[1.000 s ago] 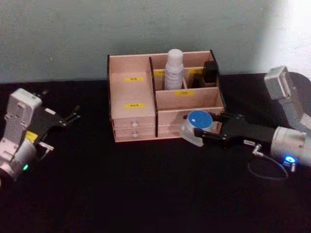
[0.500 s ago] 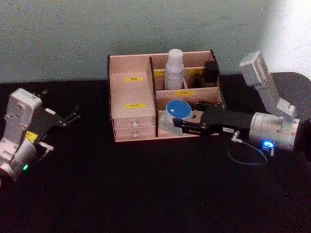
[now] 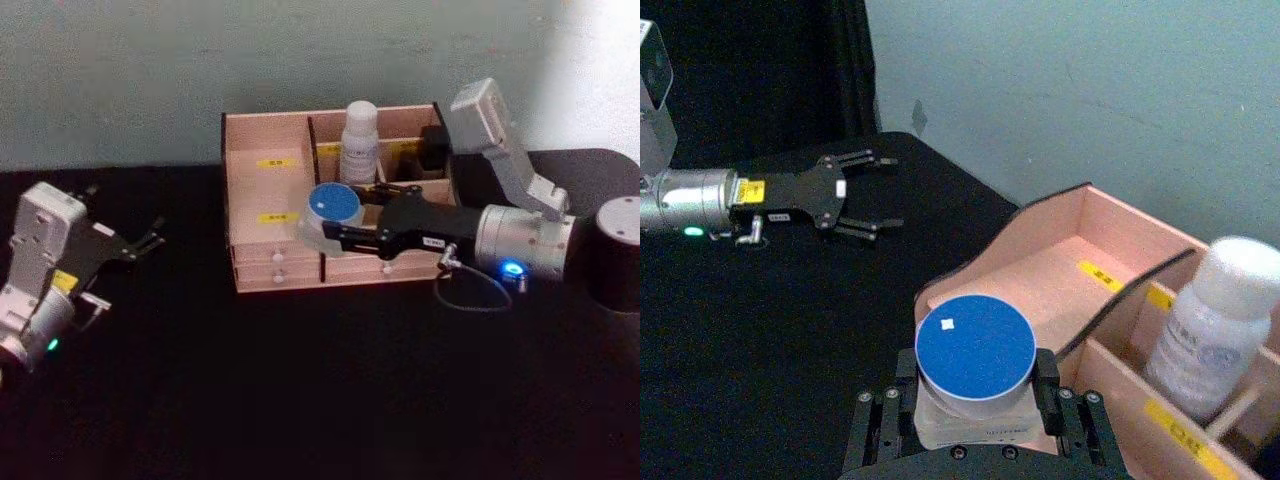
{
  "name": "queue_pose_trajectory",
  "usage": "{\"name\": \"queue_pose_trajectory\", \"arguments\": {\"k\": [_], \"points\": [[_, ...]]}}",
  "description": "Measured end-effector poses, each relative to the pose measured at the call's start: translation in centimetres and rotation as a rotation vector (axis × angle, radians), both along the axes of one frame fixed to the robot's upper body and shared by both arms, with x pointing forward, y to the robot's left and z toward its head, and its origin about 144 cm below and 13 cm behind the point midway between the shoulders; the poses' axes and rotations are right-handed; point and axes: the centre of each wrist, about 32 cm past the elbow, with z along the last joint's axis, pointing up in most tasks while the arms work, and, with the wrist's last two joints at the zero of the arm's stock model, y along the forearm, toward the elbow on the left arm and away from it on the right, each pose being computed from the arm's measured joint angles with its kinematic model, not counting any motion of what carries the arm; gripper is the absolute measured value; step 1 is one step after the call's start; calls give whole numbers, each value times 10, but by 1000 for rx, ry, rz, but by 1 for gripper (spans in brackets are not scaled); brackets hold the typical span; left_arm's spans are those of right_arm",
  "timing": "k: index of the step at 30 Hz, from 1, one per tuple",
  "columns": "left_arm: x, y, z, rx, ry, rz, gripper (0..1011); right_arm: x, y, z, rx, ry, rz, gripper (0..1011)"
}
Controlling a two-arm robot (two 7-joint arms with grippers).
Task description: Pick up the facial cleanser and watermelon frost from the table and place them into the tiered storage box.
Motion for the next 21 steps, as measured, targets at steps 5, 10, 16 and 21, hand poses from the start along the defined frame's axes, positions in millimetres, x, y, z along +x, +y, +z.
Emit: {"name": "queue_pose_trajectory", "arguments": {"k": [5, 10, 16, 21], "points": [[0, 0, 0, 0, 0, 0, 1001, 8, 8, 4, 0, -12, 15, 699], [0, 0, 0, 0, 0, 0, 1001, 15, 17, 6, -2, -13, 25, 699], [0, 0, 0, 0, 0, 0, 1001, 26, 29, 8, -5, -6, 37, 699], [0, 0, 0, 0, 0, 0, 1001, 35, 35, 7, -6, 5, 40, 699]]}}
